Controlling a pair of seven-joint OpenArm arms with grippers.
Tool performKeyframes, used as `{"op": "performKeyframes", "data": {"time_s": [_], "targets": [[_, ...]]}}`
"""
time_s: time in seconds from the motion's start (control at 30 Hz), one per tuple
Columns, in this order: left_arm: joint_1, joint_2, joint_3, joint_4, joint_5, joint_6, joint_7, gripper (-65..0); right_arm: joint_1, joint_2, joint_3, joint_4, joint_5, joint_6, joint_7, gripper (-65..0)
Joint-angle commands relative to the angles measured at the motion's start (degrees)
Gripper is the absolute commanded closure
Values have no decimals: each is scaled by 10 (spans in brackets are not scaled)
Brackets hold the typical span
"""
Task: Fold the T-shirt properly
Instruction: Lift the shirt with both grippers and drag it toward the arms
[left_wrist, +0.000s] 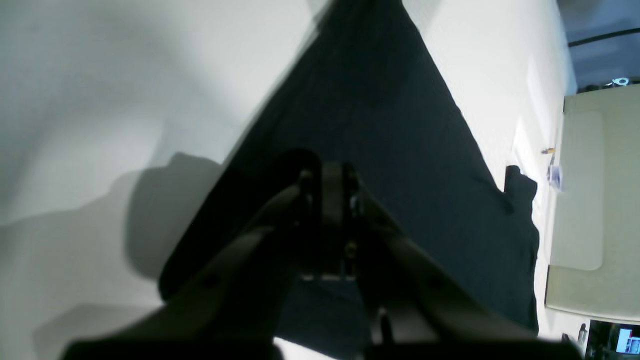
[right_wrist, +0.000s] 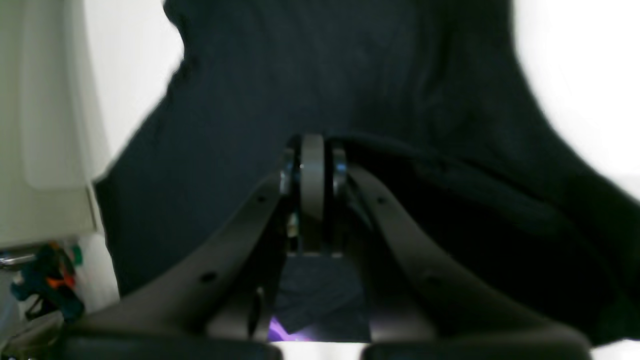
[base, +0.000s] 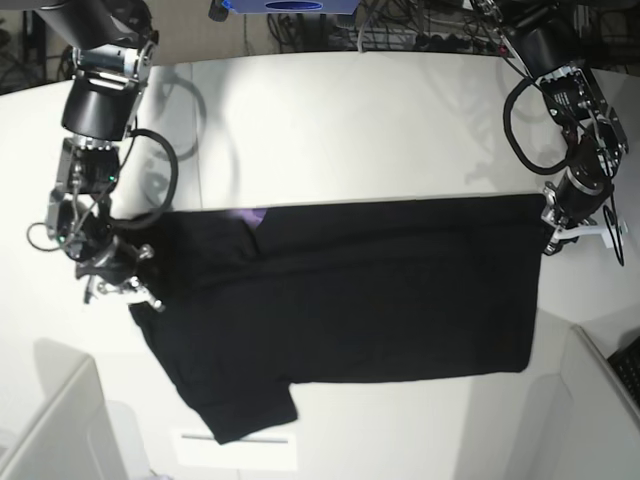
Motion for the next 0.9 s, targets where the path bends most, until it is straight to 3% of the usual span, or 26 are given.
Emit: {"op": "performKeyframes", "data": {"time_s": [0.0,0.5,0.53,0.63,0.7,0.77,0.87], "targets": [[-12,-9,-1,9,-10,-6,-8,0,17,6,-1,2,6,7,20,0],[-37,-14,0,-32,-9,-6,-8,0,17,6,0,-5,6,4,32,0],[-37,-14,0,-32,-9,-6,-8,0,16,7,1,-2,6,4,32,-24],[-40,-14,-1,-31,-9,-6,-10,0,2,8,1,13,9,4,34,-174],[-41,-14,-1,-30,-9,-6,-10,0,-9,8,6,32,9,4,36,-213],[-42,-14,-1,-26,-9,-6,-10,-92,-23,4,30,53,9,4,44,-219],[-42,-14,-6,-26,-10,-6,-10,-291,-48,3,51,97,10,4,47,-221]]}}
